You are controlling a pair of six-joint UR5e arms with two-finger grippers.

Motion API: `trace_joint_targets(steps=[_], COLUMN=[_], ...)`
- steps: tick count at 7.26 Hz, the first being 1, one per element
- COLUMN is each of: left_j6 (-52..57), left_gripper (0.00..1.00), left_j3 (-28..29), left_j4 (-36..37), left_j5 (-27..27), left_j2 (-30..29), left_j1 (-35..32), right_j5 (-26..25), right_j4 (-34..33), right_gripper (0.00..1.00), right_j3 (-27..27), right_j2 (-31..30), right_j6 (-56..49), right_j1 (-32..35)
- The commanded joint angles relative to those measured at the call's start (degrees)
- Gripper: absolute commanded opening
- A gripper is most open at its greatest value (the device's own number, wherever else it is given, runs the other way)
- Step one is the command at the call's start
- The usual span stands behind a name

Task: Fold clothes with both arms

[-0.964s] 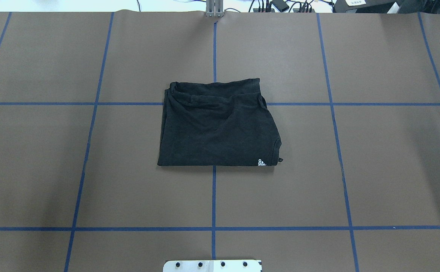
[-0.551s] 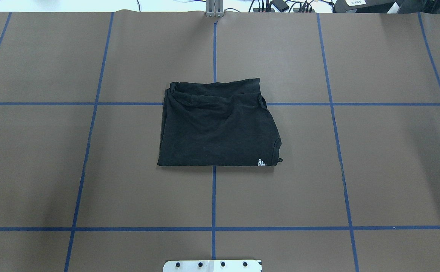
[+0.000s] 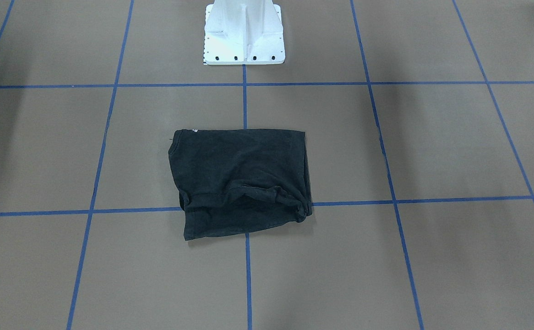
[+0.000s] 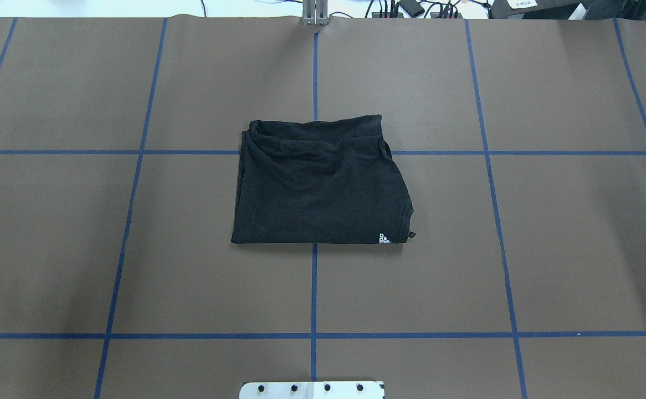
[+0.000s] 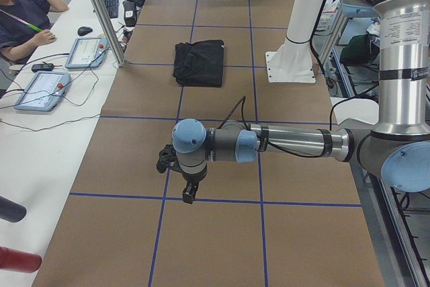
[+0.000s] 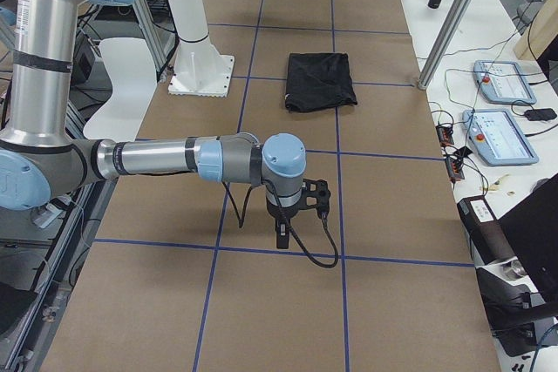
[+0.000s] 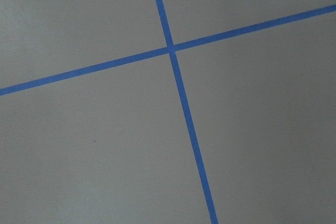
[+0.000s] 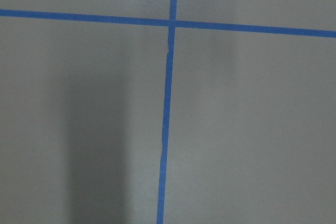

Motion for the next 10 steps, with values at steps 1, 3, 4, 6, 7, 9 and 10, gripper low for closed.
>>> trace_joint_targets(steps=[1,3,4,6,7,9,10], left_j6=[0.00,0.00,0.00,-0.09,0.00,0.00,0.00], left_gripper=[1.00,1.00,1.00,1.00,1.00,1.00,1.00], left_j3=[-0.19,-1.07,-1.16,-1.16,-1.16,-1.16,-1.16], left_j4=[0.00,0.00,0.00,0.00,0.00,0.00,0.00], left_j5=[0.04,0.04,0.04,0.04,0.04,0.04,0.04], left_j2=[0.05,0.49,0.49,0.49,0.49,0.49,0.49], left_j1=[-0.06,-0.15,-0.15,-0.33,-0.59,-0.59,-0.59], right_j5=[0.00,0.09,0.09,0.09,0.09,0.09,0.09], right_j4=[0.00,0.00,0.00,0.00,0.00,0.00,0.00], right_gripper=[1.00,1.00,1.00,1.00,1.00,1.00,1.00], right_j3=[0.19,0.45,0.45,0.71,0.72,0.72,0.80], right_j2=[-0.01,-0.01,-0.01,-0.01,-0.01,-0.09,-0.18], right_j6=[-0.02,-0.02,-0.02,-0.02,-0.02,-0.11,-0.11], right_j1=[0.00,0.00,0.00,0.00,0.00,0.00,0.00])
